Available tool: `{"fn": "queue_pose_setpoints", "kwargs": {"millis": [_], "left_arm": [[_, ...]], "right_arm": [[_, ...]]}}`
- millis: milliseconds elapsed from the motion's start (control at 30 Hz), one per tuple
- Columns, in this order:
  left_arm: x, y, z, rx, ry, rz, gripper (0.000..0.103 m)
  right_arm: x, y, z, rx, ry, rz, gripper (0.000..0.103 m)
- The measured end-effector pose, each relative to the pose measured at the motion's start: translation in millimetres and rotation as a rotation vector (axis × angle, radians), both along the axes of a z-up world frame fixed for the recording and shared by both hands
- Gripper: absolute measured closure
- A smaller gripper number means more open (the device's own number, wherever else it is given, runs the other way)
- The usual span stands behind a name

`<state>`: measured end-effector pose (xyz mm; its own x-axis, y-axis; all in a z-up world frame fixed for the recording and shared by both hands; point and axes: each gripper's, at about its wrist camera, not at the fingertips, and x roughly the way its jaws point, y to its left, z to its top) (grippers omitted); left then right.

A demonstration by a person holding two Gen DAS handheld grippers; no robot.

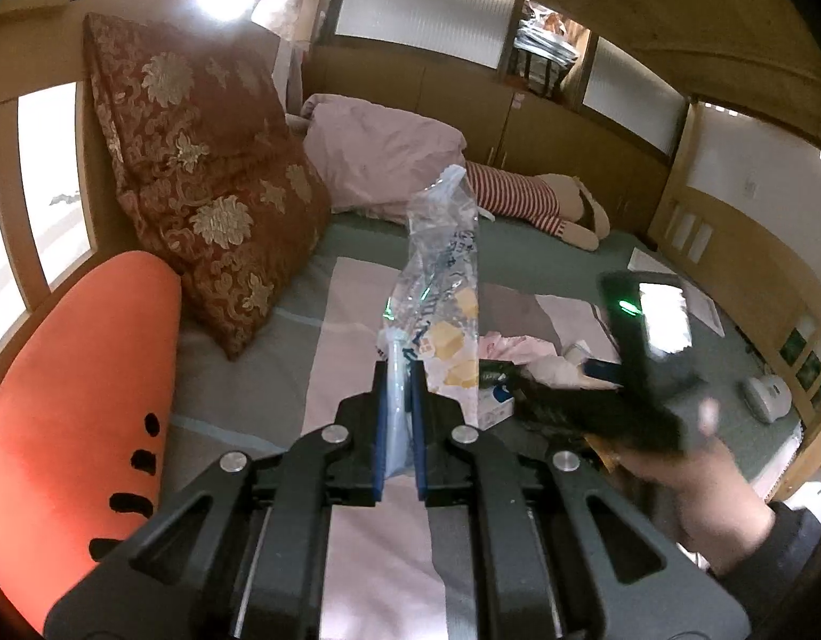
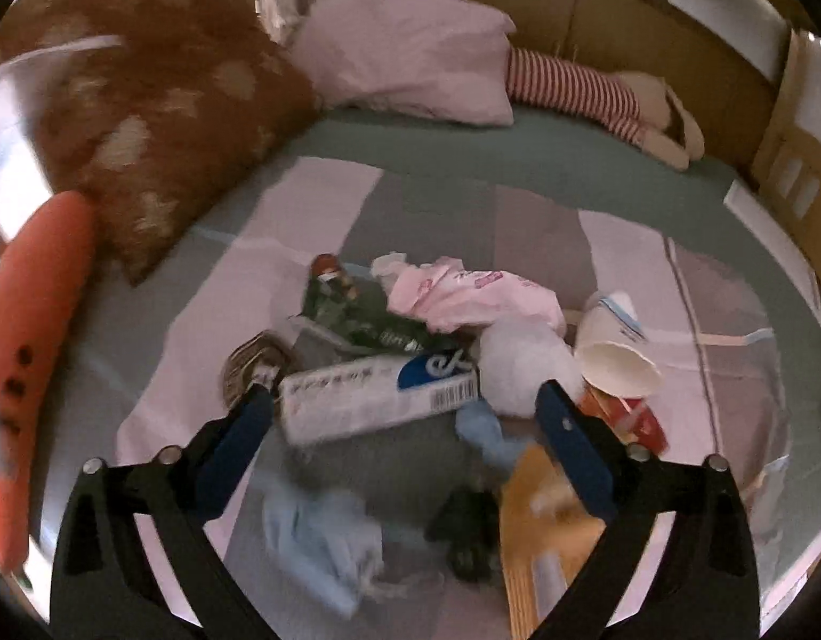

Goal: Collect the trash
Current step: 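Lift the clear bag with the left tool while the right tool grasps the green wrapper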

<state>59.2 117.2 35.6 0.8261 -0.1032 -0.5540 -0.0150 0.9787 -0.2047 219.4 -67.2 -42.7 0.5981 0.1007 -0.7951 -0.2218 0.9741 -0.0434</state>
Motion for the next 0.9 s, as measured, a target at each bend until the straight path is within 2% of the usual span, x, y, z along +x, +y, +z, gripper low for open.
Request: {"fn": "queue_pose_setpoints", "kwargs": {"millis": [67, 133, 233, 300, 367, 400, 433, 633, 767, 900], "left_arm": [[0, 4, -1, -0.010, 0.002, 0.002, 0.094], [3, 7, -2, -0.021, 0.007, 0.003, 0.094], [8, 9, -5, -0.033, 0.016, 0.006, 0.094], [10, 10, -7, -0.037, 0.020, 0.008, 0.094], [12, 9, -9, -0.042, 0.029, 0.004, 0.094], [12, 8, -9, -0.043, 0.030, 0.003, 0.094], [13, 6, -10, -0.042, 0.032, -0.001, 0.094], [12, 0, -10, -0.041, 0.031, -0.018, 0.094], [10, -9, -10, -0.023, 0.033, -0.043, 0.094], [3, -23, -11, -0.013, 0.056, -0.059, 0.094]], "right_arm": [[22, 1, -8, 0.045, 0.059, -0.029, 0.019], [41, 6, -15, 0.074, 0.100, -0.033, 0.022], [58, 18, -29, 0.042, 0.152, -0.035, 0.033], [67, 21, -43, 0.073, 0.253, -0.014, 0.074], [65, 24, -48, 0.063, 0.282, 0.001, 0.090], [61, 25, -46, 0.039, 0.268, 0.011, 0.096], [57, 26, -44, 0.024, 0.252, 0.017, 0.096], [3, 5, -1, 0.154, 0.166, 0.091, 0.097], [-68, -24, 40, 0.238, 0.069, 0.120, 0.097], [-142, -65, 69, 0.278, -0.071, 0.049, 0.097]]}}
